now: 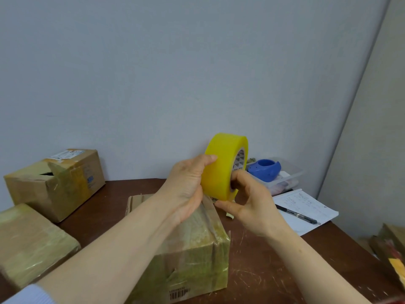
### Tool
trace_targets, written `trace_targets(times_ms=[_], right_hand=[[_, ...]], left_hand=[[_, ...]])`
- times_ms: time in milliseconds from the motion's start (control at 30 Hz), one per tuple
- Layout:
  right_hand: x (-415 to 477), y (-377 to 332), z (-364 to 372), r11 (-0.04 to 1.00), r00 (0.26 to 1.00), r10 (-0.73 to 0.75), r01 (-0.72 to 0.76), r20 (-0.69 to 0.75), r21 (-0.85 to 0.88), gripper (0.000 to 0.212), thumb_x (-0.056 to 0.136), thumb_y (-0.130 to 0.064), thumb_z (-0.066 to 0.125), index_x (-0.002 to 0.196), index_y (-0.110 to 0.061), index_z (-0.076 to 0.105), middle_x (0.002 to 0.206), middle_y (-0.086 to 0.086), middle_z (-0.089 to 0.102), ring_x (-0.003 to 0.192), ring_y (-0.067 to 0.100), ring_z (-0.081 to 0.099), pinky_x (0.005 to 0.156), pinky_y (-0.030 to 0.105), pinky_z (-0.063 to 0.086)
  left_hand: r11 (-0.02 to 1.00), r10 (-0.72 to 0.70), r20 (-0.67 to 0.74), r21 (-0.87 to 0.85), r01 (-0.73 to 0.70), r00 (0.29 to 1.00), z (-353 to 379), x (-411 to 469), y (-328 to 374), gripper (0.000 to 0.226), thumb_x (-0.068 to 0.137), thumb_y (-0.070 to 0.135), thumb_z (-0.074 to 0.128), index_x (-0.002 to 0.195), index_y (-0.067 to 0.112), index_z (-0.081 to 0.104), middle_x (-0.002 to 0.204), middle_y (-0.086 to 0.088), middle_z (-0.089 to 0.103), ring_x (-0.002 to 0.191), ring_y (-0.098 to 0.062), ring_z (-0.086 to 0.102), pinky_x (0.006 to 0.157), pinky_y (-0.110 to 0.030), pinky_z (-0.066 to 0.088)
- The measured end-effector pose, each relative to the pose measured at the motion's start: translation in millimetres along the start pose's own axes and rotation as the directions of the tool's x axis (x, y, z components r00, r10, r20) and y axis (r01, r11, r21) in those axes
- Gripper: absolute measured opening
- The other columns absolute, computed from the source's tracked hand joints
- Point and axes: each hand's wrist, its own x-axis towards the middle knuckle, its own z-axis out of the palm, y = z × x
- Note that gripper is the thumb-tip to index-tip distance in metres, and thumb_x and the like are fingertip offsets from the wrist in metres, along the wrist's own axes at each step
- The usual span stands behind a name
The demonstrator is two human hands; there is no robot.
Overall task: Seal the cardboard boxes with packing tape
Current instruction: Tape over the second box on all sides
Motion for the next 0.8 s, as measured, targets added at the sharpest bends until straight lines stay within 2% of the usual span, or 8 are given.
trace_targets(times_ms=[67, 200, 267, 367, 533, 600, 700, 800], right_hand=[[2.9, -4.1, -1.2, 0.983, 0.997, 0.037, -0.048, 0.064, 0.176, 0.032, 0.069, -0.013, 0.081, 0.094, -0.019, 0.063, 0.086, -0.009, 0.065, 0.083, 0.007, 0.060, 0.074, 0.025, 0.051], [9.1, -12.5, -1.4, 0.747, 0.980, 0.147, -0.199, 0.134, 0.634, 0.035, 0.069, -0.022, 0.080, 0.102, -0.024, 0.069, 0.105, 0.001, 0.072, 0.103, 0.018, 0.066, 0.088, 0.033, 0.054], [9.0, -13.7, -0.2, 0.801, 0.984, 0.137, -0.178, 0.115, 0.571, 0.036, 0.070, -0.022, 0.079, 0.103, -0.022, 0.066, 0.103, 0.000, 0.072, 0.100, 0.016, 0.067, 0.087, 0.032, 0.054], [5.8, -10.4, 1.9, 0.984, 0.997, 0.060, -0.068, 0.054, 0.163, 0.023, 0.075, -0.013, 0.079, 0.089, -0.015, 0.061, 0.082, -0.004, 0.064, 0.080, 0.011, 0.060, 0.073, 0.026, 0.050], [5.0, -9.2, 1.4, 0.987, 0.998, 0.006, 0.004, 0.065, -0.158, 0.029, 0.077, -0.014, 0.077, 0.087, -0.022, 0.051, 0.080, -0.018, 0.048, 0.073, -0.007, 0.048, 0.062, 0.010, 0.036], [7.3, -13.2, 0.7, 0.995, 0.993, 0.068, -0.075, 0.094, 0.070, 0.026, 0.073, -0.013, 0.079, 0.089, -0.014, 0.059, 0.082, -0.010, 0.062, 0.078, -0.003, 0.057, 0.068, 0.015, 0.045], [11.8, -19.8, -1.7, 0.771, 0.968, 0.190, -0.249, 0.161, 0.586, 0.034, 0.070, -0.020, 0.081, 0.101, -0.019, 0.067, 0.099, 0.001, 0.074, 0.098, 0.016, 0.068, 0.082, 0.029, 0.056], [12.7, -17.7, -1.3, 0.813, 0.978, 0.167, -0.207, 0.122, 0.543, 0.038, 0.068, -0.028, 0.075, 0.104, -0.018, 0.065, 0.104, 0.002, 0.072, 0.102, 0.018, 0.067, 0.088, 0.037, 0.055]], left_hand=[[1.000, -0.003, -0.002, -0.006, 0.003, 1.000, -0.9, -2.2, -2.4, 0.011, 0.082, 0.007, 0.060, 0.085, -0.003, 0.065, 0.082, -0.020, 0.069, 0.072, -0.026, 0.068, 0.060, -0.037, 0.058], [0.993, 0.042, -0.014, 0.110, -0.040, 0.999, -2.4, -5.7, -5.1, 0.010, 0.084, 0.005, 0.056, 0.082, 0.001, 0.065, 0.076, -0.014, 0.067, 0.069, -0.022, 0.064, 0.061, -0.033, 0.053], [0.990, 0.059, -0.029, 0.131, -0.054, 0.998, -2.9, -5.7, -3.0, 0.010, 0.085, 0.006, 0.057, 0.086, -0.001, 0.064, 0.080, -0.016, 0.066, 0.073, -0.024, 0.063, 0.065, -0.034, 0.052], [0.994, 0.044, -0.019, 0.101, -0.042, 0.999, -2.3, -6.0, 2.4, 0.014, 0.085, 0.007, 0.058, 0.092, -0.005, 0.062, 0.086, -0.021, 0.066, 0.075, -0.026, 0.065, 0.064, -0.034, 0.056], [0.993, 0.051, -0.017, 0.104, -0.049, 0.999, -2.3, -3.1, 6.7, 0.009, 0.084, 0.007, 0.058, 0.082, 0.000, 0.064, 0.080, -0.017, 0.067, 0.070, -0.022, 0.065, 0.063, -0.031, 0.055], [0.995, 0.043, -0.025, 0.092, -0.041, 0.999, -2.8, -3.8, 3.8, 0.008, 0.083, 0.004, 0.057, 0.080, 0.000, 0.063, 0.077, -0.017, 0.066, 0.067, -0.023, 0.065, 0.059, -0.032, 0.055], [0.985, 0.046, -0.036, 0.167, -0.039, 0.998, -4.1, -6.8, -1.6, 0.010, 0.084, 0.001, 0.056, 0.080, 0.001, 0.065, 0.076, -0.015, 0.065, 0.069, -0.023, 0.062, 0.060, -0.032, 0.052], [0.982, 0.059, -0.049, 0.182, -0.049, 0.997, -4.3, -7.8, -0.9, 0.012, 0.084, 0.002, 0.055, 0.080, 0.002, 0.067, 0.077, -0.015, 0.066, 0.073, -0.024, 0.062, 0.069, -0.037, 0.050]])
